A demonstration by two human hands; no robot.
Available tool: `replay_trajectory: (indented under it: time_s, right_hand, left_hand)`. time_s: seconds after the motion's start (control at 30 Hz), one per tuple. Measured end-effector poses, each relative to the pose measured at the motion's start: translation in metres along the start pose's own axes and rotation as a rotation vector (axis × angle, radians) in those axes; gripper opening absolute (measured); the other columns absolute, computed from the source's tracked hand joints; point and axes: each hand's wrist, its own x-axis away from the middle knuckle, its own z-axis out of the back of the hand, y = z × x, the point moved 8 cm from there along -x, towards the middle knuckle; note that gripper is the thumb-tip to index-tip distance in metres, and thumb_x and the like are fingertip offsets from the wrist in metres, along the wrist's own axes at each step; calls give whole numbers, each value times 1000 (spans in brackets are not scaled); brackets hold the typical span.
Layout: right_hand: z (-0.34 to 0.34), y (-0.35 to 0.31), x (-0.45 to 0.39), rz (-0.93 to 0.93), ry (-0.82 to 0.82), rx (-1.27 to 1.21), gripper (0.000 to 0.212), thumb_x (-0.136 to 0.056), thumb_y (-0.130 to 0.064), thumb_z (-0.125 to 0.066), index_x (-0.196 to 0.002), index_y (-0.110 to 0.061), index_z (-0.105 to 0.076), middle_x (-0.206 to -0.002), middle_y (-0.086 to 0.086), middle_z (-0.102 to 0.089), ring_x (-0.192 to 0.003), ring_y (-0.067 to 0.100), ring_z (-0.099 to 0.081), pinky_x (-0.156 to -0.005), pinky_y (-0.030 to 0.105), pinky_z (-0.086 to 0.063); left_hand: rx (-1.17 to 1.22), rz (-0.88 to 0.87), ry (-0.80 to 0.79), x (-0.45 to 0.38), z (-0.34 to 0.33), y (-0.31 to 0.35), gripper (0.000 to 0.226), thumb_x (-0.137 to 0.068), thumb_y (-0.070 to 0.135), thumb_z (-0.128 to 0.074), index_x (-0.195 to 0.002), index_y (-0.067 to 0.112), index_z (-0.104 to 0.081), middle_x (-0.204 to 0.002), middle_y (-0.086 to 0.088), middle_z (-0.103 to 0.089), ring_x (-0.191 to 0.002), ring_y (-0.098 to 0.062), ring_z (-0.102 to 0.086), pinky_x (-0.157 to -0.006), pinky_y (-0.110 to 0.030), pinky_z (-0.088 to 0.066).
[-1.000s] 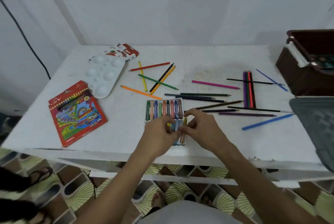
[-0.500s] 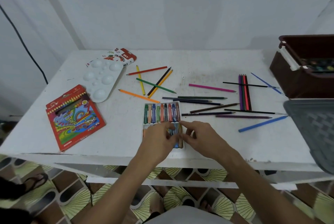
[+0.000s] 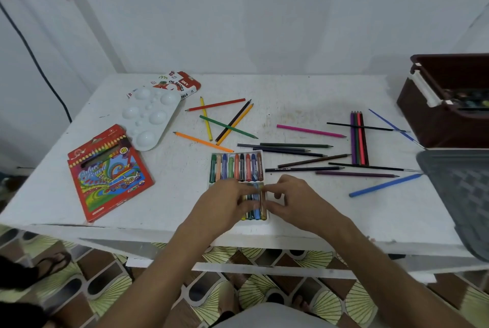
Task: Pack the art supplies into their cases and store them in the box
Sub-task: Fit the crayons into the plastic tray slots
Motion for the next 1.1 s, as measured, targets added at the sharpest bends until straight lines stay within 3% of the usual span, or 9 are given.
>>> replay_trajectory:
  time_s: [0.2, 0.37, 0.5, 0.6, 0.77, 0.87, 0.97, 1.1]
  right_hand:
    - [0, 0, -2, 0, -2, -8, 42, -88, -35, -61, -129, -26, -56, -96, 0, -51, -68, 4, -42, -57, 13, -32]
    - [0, -2, -5, 0, -1, -72, 38, -80, -33, -70, -116, -23, -64, -89, -2, -54, -66, 5, -44, -57, 14, -33]
    - [1, -6, -11, 30, -9, -32, 27, -80, -34, -70, -105, -23, -67, -89, -3, -56, -66, 3, -43, -56, 12, -29]
    - [5, -24, -24, 89, 17, -63, 18, -83, -27, -67, -100, -20, -68, -86, -2, -56, -67, 4, -46, -58, 11, -32]
    - [7, -53, -50, 129, 29, -80, 18, -85, -20, -63, -101, -16, -69, -80, -2, -57, -67, 8, -51, -60, 16, -42]
    - [5, -48, -52, 106, 43, -85, 20, -85, -22, -63, -104, -16, -68, -81, -5, -55, -69, 7, -51, -61, 15, -42]
    - [0, -36, -46, 74, 15, -56, 25, -85, -23, -63, -109, -20, -66, -89, -4, -51, -71, 3, -46, -59, 10, -33]
    - [5, -34, -55, 53, 0, -41, 23, -86, -21, -61, -108, -16, -67, -93, 1, -58, -77, 9, -54, -65, 14, -43]
  left_hand:
    - [-35, 20, -30, -6, -5, -6, 35, -86, 39, -65, -121, 33, -64, -96, 6, -57, -82, -12, -55, -75, -28, -51]
    - [-7, 59, -36, -6, -9, -11, 36, -85, 36, -68, -119, 28, -65, -104, 3, -59, -87, -13, -56, -80, -30, -50]
    - [76, 36, -34, -5, -3, -12, 32, -83, 32, -71, -114, 26, -68, -81, 13, -54, -66, -3, -51, -61, -13, -39]
    - [202, 89, 17, 2, 15, -26, 28, -82, 31, -72, -109, 27, -70, -74, 14, -55, -64, -2, -51, -60, -16, -43]
    - [137, 258, 166, 19, 58, -78, 26, -82, 37, -70, -108, 31, -68, -83, 15, -61, -69, 0, -53, -56, -10, -35]
    - [99, 337, 147, 24, 61, -101, 29, -82, 41, -69, -109, 30, -67, -90, 13, -61, -74, -1, -54, -58, -11, -34]
    - [100, 364, 114, 22, 52, -109, 31, -84, 41, -67, -112, 29, -66, -96, 11, -62, -78, -1, -56, -60, -9, -36]
    - [71, 333, 49, -2, 55, -109, 30, -87, 38, -64, -113, 24, -67, -95, 9, -64, -82, -4, -58, -65, -14, -39]
